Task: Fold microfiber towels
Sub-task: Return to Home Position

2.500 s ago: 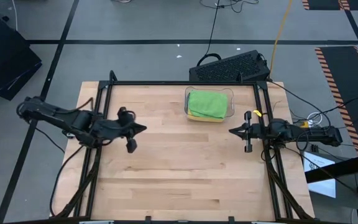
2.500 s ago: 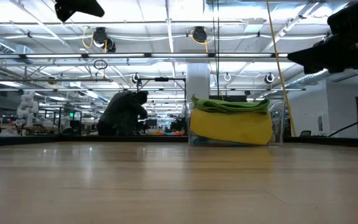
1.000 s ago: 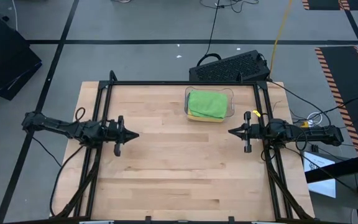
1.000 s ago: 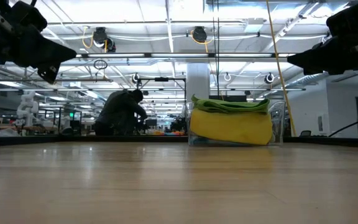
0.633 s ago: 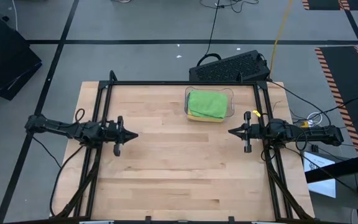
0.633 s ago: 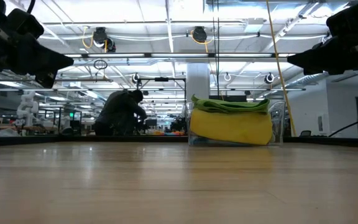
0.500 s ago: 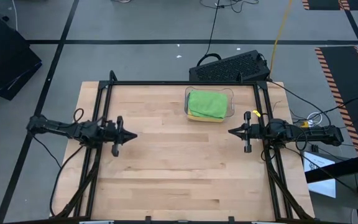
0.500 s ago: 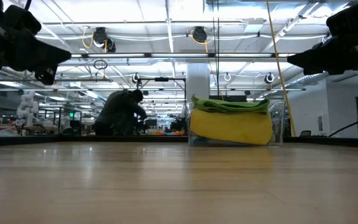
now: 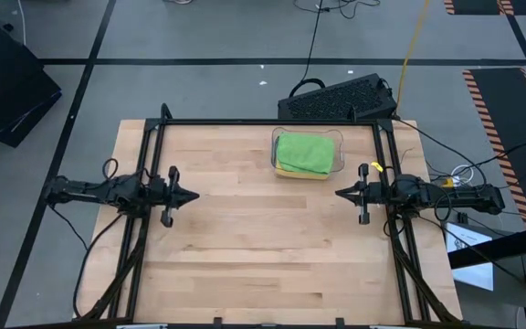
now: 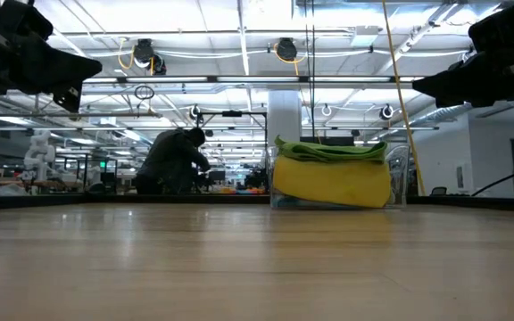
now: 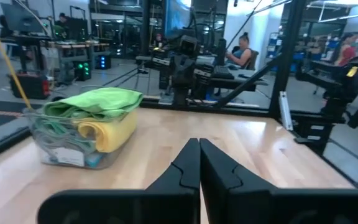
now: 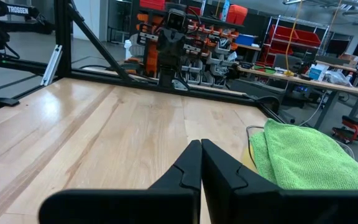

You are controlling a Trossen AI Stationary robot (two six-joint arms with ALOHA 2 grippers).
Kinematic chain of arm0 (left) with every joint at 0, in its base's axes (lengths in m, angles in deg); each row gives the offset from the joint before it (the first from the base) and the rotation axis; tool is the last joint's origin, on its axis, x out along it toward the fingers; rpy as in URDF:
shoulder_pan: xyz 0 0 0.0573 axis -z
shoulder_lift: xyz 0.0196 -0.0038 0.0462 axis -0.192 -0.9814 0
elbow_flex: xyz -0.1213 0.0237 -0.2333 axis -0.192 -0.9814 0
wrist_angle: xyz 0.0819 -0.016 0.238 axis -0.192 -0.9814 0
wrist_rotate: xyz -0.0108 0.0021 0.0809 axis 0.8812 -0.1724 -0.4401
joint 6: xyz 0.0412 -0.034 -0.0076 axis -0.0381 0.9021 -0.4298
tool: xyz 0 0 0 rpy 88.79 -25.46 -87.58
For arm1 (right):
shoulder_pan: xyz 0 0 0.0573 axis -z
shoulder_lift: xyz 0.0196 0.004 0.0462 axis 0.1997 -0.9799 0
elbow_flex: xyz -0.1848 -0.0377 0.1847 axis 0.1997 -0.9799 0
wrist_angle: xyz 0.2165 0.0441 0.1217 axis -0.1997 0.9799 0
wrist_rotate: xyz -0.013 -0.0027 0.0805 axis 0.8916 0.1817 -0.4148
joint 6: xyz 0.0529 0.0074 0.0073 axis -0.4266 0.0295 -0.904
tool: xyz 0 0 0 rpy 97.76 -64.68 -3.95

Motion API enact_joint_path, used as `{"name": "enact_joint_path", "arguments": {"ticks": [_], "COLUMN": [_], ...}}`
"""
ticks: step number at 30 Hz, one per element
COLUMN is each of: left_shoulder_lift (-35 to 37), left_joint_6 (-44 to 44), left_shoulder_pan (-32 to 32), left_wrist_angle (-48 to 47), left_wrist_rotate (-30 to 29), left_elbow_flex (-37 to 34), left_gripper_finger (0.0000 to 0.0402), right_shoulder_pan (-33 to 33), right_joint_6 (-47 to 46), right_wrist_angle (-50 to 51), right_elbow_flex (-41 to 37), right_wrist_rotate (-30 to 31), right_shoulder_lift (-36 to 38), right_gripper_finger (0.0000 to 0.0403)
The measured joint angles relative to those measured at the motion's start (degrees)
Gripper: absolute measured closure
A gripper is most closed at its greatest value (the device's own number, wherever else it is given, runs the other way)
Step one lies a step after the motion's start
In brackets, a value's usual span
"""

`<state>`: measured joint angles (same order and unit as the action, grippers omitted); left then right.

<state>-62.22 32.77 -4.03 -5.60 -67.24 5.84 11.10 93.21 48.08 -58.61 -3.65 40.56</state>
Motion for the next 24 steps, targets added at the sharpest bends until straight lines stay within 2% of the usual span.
{"name": "enact_joint_path", "arguments": {"ticks": [8, 24], "left_shoulder_lift": [0.00, 0.00], "left_joint_6": [-0.23, 1.00], "left_shoulder_pan": [-5.77, -7.45], "left_wrist_angle": [-0.93, -0.93], "left_wrist_rotate": [6.13, 5.92], "left_elbow_flex": [0.00, -0.04], "left_gripper_finger": [0.0399, 0.0399], "right_shoulder_pan": [0.02, 0.02], "right_joint_6": [0.00, 0.00], "right_wrist_angle": [0.00, 0.00], "right_elbow_flex": [0.00, 0.00], "right_wrist_rotate": [0.00, 0.00], "right_shoulder_lift": [0.00, 0.00], "right_gripper_finger": [0.0403, 0.0403]}}
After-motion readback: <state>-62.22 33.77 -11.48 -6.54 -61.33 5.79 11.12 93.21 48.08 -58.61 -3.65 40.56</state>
